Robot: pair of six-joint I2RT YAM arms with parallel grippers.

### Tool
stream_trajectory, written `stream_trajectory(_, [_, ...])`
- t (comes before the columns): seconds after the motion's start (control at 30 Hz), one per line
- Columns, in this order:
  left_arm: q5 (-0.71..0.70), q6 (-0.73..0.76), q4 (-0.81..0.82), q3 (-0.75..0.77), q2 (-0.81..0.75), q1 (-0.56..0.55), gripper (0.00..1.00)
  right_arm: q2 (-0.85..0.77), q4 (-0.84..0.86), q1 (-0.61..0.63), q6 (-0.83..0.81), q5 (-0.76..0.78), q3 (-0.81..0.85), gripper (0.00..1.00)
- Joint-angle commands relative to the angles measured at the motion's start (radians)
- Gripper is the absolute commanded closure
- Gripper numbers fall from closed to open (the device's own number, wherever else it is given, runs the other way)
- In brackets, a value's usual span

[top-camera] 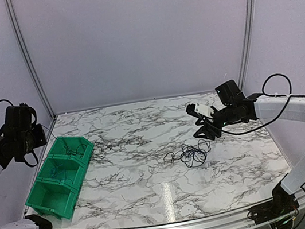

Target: Untangle the cables

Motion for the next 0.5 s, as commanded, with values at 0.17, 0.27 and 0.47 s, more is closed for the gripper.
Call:
stream_trajectory(0.17, [0.167,-0.213,-0.127,-0.117,0.033,0.016,1.0,0.004,-0.011,-0.005,-0.022,0.001,-0.003,0.4])
stream_trajectory(0.27, [0.186,-0.271,-0.131,-0.144,-0.004,0.016,1.0,0.008,-0.019,-0.005,-0.024,-0.001,0.0,0.4])
stream_trajectory(0.47, [0.114,-0.342,-0.138,-0.198,-0.012,0.02,1.0,0.003,-0.023,-0.005,-0.028,-0.012,0.002,0.4])
